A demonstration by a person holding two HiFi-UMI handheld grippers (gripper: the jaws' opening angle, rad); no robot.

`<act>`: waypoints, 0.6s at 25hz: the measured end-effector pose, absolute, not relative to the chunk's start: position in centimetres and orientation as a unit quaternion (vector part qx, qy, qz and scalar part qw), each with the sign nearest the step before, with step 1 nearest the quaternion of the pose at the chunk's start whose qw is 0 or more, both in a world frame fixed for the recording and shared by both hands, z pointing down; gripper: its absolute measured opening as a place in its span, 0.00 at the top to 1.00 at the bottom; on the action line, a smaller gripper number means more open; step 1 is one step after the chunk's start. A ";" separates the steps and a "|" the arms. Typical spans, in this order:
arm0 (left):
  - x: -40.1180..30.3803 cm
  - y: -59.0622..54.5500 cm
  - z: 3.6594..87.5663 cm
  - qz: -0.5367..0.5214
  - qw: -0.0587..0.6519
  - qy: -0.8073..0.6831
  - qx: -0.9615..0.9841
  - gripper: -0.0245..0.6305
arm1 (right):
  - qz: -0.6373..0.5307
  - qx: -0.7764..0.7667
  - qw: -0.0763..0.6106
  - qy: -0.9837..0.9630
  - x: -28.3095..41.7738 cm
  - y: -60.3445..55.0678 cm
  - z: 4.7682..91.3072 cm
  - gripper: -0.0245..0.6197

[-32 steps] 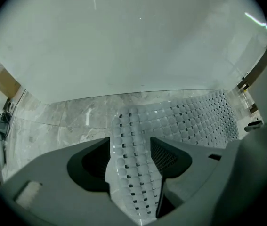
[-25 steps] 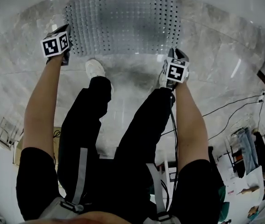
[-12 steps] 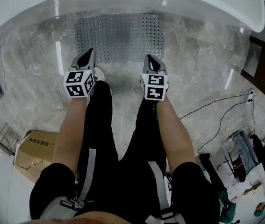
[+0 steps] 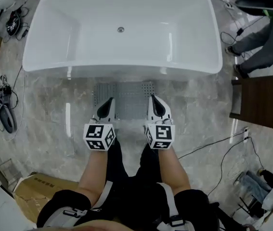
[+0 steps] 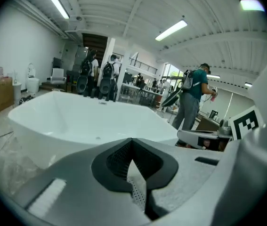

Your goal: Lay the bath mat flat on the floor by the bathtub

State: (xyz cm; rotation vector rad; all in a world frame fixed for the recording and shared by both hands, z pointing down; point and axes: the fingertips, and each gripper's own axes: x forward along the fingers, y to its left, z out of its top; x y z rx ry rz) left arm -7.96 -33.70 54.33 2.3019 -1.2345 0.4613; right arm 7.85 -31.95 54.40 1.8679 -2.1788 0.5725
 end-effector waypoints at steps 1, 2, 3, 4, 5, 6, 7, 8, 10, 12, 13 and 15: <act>-7.8 -33.4 51.4 0.159 0.234 -0.452 0.846 0.96 | 0.187 0.637 0.099 -0.741 8.1 -31.7 51.7 0.95; -7.8 -33.4 48.6 0.149 0.222 -0.453 0.850 0.96 | 0.178 0.640 0.092 -0.742 8.2 -31.6 49.1 0.95; -7.7 -33.4 45.8 0.141 0.209 -0.453 0.855 0.96 | 0.169 0.643 0.084 -0.743 8.4 -31.5 46.5 0.96; -7.6 -33.5 43.1 0.134 0.195 -0.453 0.859 0.96 | 0.160 0.646 0.075 -0.742 8.6 -31.5 44.1 0.96; -7.5 -33.7 40.5 0.127 0.182 -0.453 0.864 0.96 | 0.153 0.650 0.064 -0.741 8.8 -31.5 41.7 0.96; -7.4 -33.9 38.0 0.119 0.170 -0.453 0.867 0.96 | 0.145 0.654 0.050 -0.740 9.0 -31.7 39.3 0.96; -7.3 -34.3 35.7 0.110 0.156 -0.454 0.870 0.96 | 0.135 0.658 0.035 -0.740 9.3 -32.0 37.0 0.96; -7.3 -34.8 33.4 0.101 0.142 -0.456 0.873 0.96 | 0.123 0.661 0.020 -0.740 9.5 -32.5 34.6 0.96; -7.3 -35.7 29.2 0.087 0.115 -0.457 0.878 0.96 | 0.100 0.664 -0.008 -0.741 9.8 -33.5 29.6 0.96; -7.3 -35.8 25.9 0.079 0.097 -0.452 0.883 0.96 | 0.080 0.664 -0.031 -0.743 9.8 -33.9 24.9 0.96; -7.1 -35.6 24.5 0.076 0.089 -0.449 0.886 0.96 | 0.067 0.663 -0.040 -0.744 9.8 -33.8 22.7 0.95; -6.7 -35.0 21.8 0.070 0.068 -0.445 0.890 0.96 | 0.037 0.660 -0.052 -0.749 9.8 -33.6 18.7 0.95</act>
